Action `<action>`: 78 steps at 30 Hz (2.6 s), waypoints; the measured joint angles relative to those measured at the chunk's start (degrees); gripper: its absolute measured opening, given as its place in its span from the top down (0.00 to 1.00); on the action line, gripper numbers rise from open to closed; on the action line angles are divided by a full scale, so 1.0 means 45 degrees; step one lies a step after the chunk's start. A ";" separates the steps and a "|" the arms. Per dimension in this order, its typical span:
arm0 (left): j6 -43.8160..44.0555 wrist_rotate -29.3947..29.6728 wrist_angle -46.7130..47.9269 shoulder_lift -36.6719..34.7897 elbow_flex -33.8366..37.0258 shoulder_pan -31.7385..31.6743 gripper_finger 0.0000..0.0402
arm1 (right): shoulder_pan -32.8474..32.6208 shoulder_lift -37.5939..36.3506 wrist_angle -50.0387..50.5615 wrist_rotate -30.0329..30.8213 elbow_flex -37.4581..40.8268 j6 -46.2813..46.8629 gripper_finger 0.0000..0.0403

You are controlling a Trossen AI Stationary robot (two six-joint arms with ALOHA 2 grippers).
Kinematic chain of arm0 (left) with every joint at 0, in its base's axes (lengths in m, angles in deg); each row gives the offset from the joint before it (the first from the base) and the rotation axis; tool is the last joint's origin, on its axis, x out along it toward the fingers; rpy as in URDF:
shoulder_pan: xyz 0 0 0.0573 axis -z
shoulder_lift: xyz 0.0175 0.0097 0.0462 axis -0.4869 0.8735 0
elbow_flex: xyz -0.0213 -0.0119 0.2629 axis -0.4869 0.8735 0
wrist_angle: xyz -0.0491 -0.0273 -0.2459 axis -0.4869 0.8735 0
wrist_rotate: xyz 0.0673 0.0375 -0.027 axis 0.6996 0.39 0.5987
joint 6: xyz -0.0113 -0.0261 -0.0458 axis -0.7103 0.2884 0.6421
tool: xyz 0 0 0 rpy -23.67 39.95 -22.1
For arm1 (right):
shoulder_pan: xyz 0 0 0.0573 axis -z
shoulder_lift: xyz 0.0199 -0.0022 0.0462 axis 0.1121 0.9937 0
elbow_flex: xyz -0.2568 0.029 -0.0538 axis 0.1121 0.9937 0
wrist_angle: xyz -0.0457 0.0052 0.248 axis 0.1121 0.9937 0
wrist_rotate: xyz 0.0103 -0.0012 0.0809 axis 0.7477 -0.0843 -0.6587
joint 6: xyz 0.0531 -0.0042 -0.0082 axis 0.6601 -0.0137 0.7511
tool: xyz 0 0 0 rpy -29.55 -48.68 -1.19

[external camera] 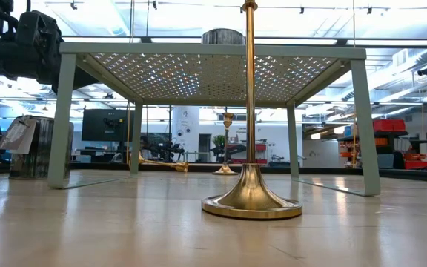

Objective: Pick & Place candle stick holders
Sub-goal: Put the bottom orange scented candle on the shelf

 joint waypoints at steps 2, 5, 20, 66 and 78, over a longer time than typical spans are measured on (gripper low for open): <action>0.0000 -0.0002 0.0000 0.0000 -0.0005 0.0000 0.46 | 0.0167 0.0000 0.0439 -0.0003 -0.0282 -0.0348 0.14; 0.0000 -0.0003 0.0000 0.0000 -0.0001 0.0001 0.46 | 0.0375 -0.0005 0.1159 0.0042 -0.1047 -0.0831 0.14; 0.0000 -0.0001 0.0000 0.0000 -0.0003 0.0003 0.46 | 0.1228 -0.0015 0.5824 0.0869 -0.5525 -0.2683 0.14; 0.0000 -0.0005 0.0000 0.0000 -0.0005 0.0000 0.46 | 1.1579 0.0070 0.4242 -0.2683 -0.7461 -0.9561 0.15; 0.0000 -0.0005 0.0000 0.0000 0.0000 0.0000 0.46 | 1.2266 0.0077 0.3326 -0.3194 -0.6267 -0.9653 0.15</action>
